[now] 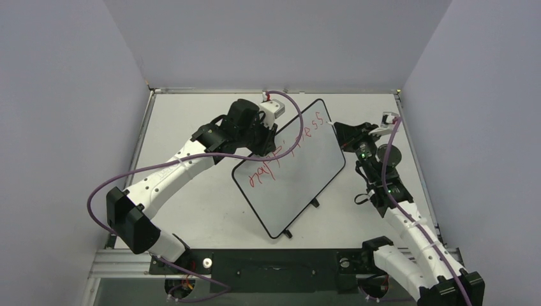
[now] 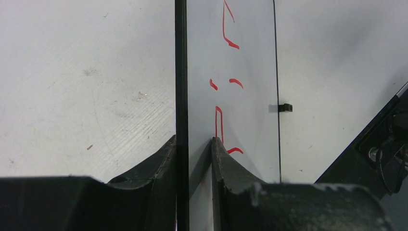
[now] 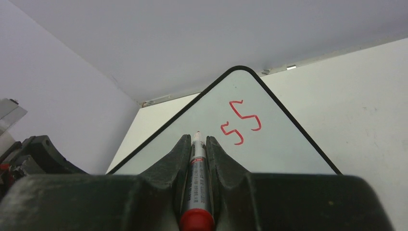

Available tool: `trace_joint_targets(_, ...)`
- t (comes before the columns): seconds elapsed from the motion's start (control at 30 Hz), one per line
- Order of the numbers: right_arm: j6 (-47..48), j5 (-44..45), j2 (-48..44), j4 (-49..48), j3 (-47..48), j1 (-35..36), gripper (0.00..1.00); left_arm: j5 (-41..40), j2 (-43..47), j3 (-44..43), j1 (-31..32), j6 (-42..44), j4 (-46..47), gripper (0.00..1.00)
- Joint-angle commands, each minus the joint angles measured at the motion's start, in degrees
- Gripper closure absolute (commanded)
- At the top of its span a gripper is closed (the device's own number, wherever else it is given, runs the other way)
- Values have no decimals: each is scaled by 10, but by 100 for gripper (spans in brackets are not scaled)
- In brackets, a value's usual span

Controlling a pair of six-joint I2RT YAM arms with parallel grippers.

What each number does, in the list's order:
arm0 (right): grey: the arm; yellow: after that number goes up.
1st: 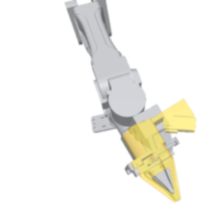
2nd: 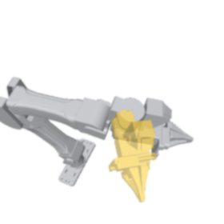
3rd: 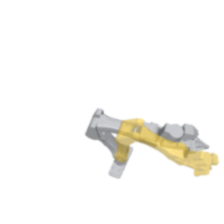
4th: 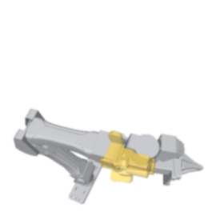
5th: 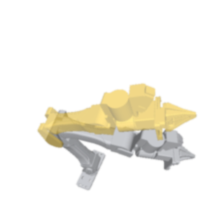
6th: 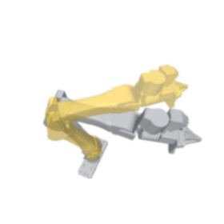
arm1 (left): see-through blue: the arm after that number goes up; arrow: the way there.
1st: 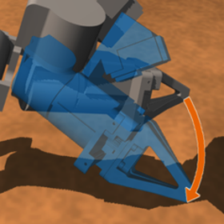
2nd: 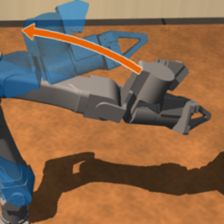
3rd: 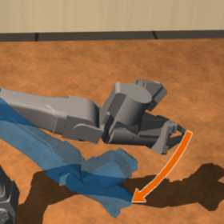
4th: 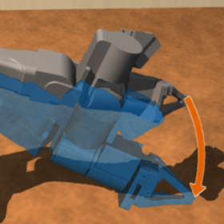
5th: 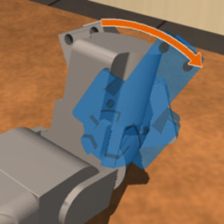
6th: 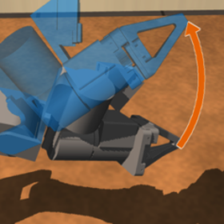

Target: Write a sentence on the whiteboard

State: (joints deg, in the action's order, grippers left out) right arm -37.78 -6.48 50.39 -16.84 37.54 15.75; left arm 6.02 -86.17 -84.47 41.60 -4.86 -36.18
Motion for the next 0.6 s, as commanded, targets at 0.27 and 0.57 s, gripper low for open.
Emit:
trace_joint_targets(0.27, 64, -27, -113, 50, -70, 34, 100, -65, 11, 18, 19, 23, 27, 100)
trace_joint_targets(0.57, 108, -44, -156, 50, -124, 134, 100, -63, 55, 79, 19, 1, 87, 100)
